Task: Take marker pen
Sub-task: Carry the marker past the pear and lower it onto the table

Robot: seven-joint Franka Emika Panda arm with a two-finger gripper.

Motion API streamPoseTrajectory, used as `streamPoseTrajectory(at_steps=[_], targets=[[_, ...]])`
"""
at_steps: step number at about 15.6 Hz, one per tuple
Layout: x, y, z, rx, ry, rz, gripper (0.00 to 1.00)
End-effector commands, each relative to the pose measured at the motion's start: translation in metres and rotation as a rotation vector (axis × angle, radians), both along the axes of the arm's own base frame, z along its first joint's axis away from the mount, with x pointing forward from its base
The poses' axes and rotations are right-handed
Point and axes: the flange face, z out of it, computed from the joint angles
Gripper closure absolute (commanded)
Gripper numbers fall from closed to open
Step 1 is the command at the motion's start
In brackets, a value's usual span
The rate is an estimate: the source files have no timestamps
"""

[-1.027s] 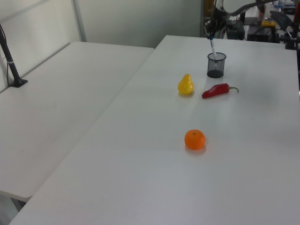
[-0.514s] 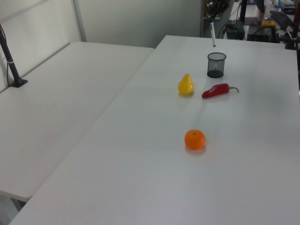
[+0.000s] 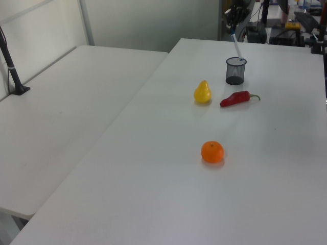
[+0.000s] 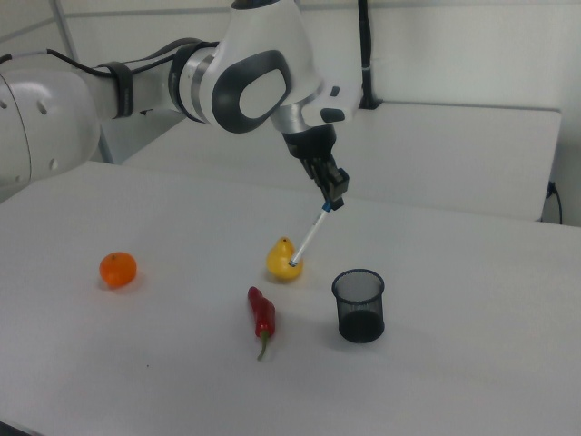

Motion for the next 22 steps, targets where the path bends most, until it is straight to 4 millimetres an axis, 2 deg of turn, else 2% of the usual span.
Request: streamPoseTrajectory(at_steps=[1, 8, 10, 12, 15, 17, 20, 22], targets=[[0.000, 0.055, -0.007, 0.036, 0.106, 0.117, 0.92], [-0.003, 0.171, -0.053, 0.065, 0.317, 0.330, 0.92], [-0.009, 0.198, -0.070, 0.066, 0.377, 0.373, 0.92], [-0.011, 0.224, -0.097, 0.069, 0.452, 0.413, 0.92], [-0.010, 0.249, -0.124, 0.061, 0.504, 0.444, 0.91], [-0.012, 0.255, -0.138, 0.062, 0.544, 0.453, 0.89], [-0.019, 0.285, -0.168, 0.052, 0.618, 0.492, 0.86], [-0.021, 0.291, -0.176, 0.049, 0.633, 0.504, 0.86]])
